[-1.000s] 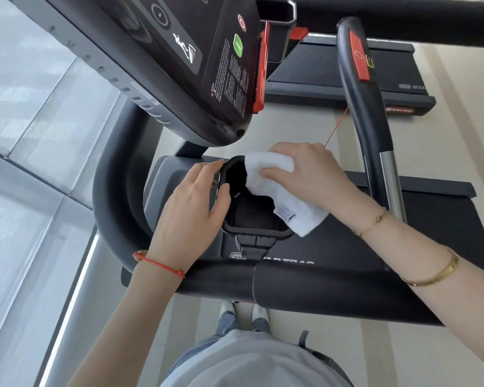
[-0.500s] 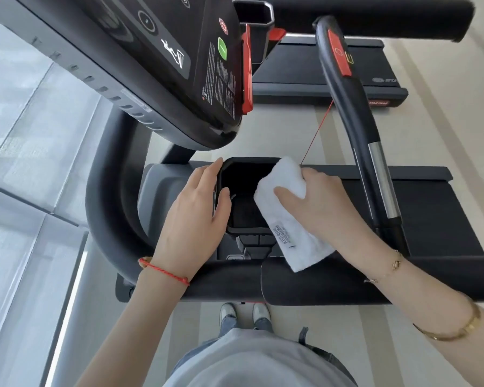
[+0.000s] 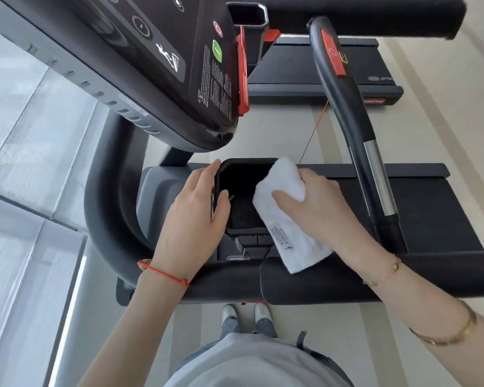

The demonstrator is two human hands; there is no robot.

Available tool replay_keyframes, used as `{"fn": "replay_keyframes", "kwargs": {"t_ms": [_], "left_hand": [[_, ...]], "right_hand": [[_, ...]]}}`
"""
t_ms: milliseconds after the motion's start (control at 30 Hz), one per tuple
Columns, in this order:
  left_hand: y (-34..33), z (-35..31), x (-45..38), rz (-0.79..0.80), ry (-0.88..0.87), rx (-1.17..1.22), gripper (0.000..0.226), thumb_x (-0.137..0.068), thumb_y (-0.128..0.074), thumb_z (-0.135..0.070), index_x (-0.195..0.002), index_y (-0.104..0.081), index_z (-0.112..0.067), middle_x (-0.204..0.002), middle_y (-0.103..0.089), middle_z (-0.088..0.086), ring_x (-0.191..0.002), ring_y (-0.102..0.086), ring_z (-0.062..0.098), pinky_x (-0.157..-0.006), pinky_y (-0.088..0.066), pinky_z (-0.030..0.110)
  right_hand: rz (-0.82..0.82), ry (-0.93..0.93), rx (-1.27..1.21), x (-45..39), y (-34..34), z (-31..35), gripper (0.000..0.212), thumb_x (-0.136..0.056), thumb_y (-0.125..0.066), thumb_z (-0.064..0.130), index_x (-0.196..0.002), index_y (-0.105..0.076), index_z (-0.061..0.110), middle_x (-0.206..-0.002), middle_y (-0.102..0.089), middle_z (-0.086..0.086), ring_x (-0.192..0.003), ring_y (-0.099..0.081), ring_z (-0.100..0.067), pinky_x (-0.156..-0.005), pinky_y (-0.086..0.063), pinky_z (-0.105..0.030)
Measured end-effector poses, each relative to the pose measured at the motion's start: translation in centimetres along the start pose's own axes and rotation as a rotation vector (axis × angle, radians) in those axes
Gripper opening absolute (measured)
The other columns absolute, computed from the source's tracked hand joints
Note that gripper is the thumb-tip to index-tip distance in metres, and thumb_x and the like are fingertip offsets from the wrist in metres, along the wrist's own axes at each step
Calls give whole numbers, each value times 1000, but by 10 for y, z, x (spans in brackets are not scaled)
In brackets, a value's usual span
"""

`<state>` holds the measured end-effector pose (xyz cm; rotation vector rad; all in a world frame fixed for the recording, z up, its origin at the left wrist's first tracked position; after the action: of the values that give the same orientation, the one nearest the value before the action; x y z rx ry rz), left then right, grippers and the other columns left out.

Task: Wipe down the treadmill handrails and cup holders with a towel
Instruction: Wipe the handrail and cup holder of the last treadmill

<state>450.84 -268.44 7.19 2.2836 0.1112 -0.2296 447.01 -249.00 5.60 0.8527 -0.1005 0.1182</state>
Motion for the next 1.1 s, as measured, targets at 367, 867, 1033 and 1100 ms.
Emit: {"fn": "replay_keyframes", "kwargs": {"t_ms": [367, 867, 1033, 1100], "left_hand": [[3, 6, 0, -42, 56, -31, 46, -98, -55, -27, -142, -49, -18, -122, -60, -2, -102, -59, 14, -87, -52, 35], [5, 12, 1, -59, 100, -12, 46, -96, -55, -31, -141, -52, -22, -113, -62, -7, -101, -60, 10, -91, -53, 35], [5, 10, 1, -51, 101, -13, 47, -95, -53, -33, -141, -51, -23, -112, -62, -6, -98, -59, 9, -89, -53, 34], [5, 11, 2, -50, 110, -11, 45, -97, -56, -29, -141, -51, -23, -114, -62, -6, -98, -59, 9, -90, -53, 35]], "right_hand": [[372, 531, 296, -59, -24, 78, 39, -92, -58, 50, -88, -59, 11, -67, -55, 1, -69, -49, -15, -73, -40, -37], [352, 525, 260, -63, -14, 57, 18, -89, -60, 33, -89, -62, 16, -73, -59, 6, -78, -54, -19, -67, -39, -33], [418, 662, 356, -62, -33, 91, 21, -87, -63, 38, -94, -63, 17, -78, -64, 2, -82, -54, -21, -76, -45, -37], [404, 688, 344, -59, -36, 97, 22, -88, -62, 39, -98, -65, 20, -79, -64, 5, -82, -53, -19, -78, -45, -37]]}}
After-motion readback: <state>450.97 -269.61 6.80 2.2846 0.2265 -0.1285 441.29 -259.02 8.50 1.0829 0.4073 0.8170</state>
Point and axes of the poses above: each hand's wrist, its own x-axis away from the middle knuckle, its own y-axis out of the back of the hand, z = x × y, the point moved 10 cm from there along -x, towards the middle knuckle
